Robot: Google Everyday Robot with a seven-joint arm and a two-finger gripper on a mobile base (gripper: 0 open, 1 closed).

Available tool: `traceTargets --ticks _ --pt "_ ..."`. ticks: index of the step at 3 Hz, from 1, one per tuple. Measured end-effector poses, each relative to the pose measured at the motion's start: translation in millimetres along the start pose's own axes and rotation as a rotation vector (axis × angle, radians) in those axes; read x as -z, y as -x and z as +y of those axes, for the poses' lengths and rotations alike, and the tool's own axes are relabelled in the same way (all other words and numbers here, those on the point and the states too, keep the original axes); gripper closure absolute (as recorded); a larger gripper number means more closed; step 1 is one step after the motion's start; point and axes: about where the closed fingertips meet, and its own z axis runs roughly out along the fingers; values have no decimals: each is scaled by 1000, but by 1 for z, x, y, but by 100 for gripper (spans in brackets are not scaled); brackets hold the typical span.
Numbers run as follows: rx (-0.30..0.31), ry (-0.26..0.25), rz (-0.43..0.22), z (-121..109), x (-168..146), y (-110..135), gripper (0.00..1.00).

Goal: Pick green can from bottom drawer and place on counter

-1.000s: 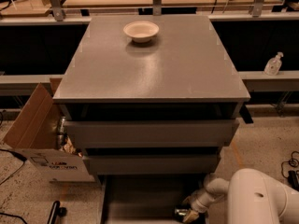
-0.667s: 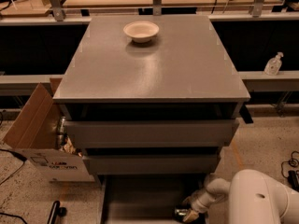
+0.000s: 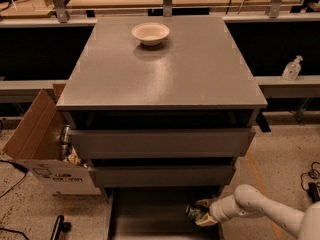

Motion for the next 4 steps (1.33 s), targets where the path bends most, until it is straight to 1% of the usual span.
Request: traceTargets --ticks 1,2,3,4 --pt "118 -59 -147 19 65 78 100" --pt "220 -115 -298 40 139 139 100" --pt "285 -100 -342 47 205 179 100" --pt "352 -30 -281 48 300 221 100"
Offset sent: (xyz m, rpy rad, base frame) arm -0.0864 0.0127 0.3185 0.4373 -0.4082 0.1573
